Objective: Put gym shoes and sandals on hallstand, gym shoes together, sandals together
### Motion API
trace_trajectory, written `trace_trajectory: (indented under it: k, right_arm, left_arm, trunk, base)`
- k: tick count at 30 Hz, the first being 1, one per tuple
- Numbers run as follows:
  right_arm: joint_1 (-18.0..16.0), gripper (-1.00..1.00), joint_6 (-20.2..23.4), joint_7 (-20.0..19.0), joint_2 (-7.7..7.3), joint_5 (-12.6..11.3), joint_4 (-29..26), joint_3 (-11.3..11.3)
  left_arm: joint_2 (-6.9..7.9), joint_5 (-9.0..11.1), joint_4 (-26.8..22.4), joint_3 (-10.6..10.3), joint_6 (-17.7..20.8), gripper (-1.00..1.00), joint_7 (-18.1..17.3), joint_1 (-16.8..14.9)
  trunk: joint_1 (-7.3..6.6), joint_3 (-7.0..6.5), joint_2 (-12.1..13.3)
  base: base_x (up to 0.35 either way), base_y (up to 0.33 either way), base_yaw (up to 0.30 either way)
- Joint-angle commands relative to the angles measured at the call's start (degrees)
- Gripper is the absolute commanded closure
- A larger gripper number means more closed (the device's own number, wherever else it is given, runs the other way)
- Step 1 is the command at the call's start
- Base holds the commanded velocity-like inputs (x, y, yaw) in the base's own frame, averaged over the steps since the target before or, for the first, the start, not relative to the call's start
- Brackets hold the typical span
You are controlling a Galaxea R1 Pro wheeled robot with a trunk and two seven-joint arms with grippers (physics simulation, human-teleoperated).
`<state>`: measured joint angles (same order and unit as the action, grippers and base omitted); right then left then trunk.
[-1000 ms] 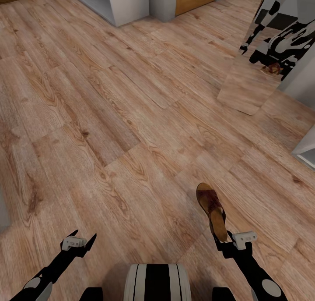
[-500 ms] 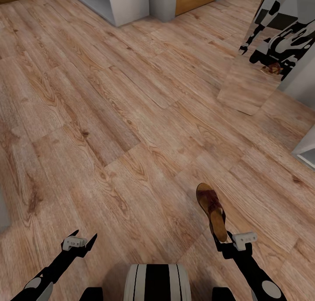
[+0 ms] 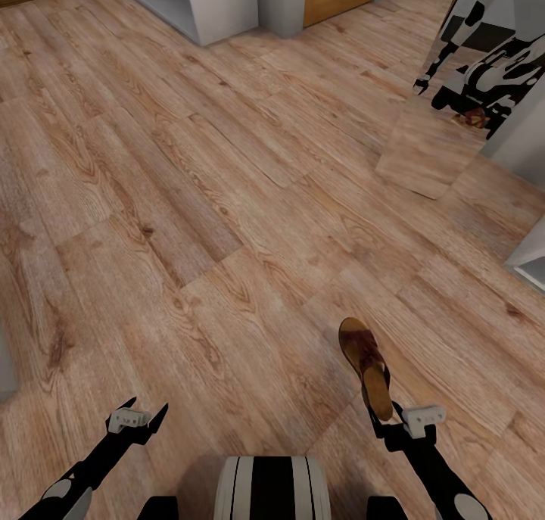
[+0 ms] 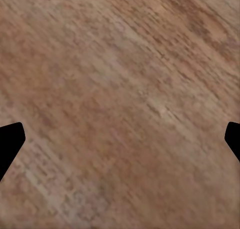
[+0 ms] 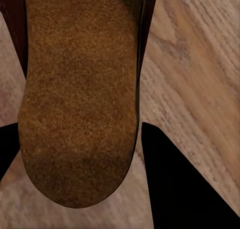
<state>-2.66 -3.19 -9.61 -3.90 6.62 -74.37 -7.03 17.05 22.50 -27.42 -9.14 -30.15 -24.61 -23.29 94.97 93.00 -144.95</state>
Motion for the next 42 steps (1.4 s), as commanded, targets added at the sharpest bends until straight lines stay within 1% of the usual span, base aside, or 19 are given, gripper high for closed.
trace_trajectory:
  k: [1,17,42]
  right_arm:
    - [0.04,1.00,-0.16,0.01,0.01,-0.22,0.07,0.00]
    - [0.18,1.00,-0.53,0.11,0.38,-0.37,0.10,0.08]
    - [0.19,1.00,-0.94,0.30,0.57,-0.44,0.11,0.06]
  left_arm:
    - [0.00,0.00,0.00,0.00,0.00,-1.00,0.03,0.00]
    - [0.00,0.00,0.00,-0.03,0.00,-1.00,1.38,0.00]
    - [0.00,0.00,0.00,-0.03,0.00,-1.00,1.58,0.00]
  trunk:
    - [0.00,0.00,0.00]
    - [0.00,0.00,0.00]
    - [0.00,0.00,0.00]
  base:
    - [0.000,0.000,0.000]
    - [0.000,0.000,0.000]
    - [0.000,0.000,0.000]
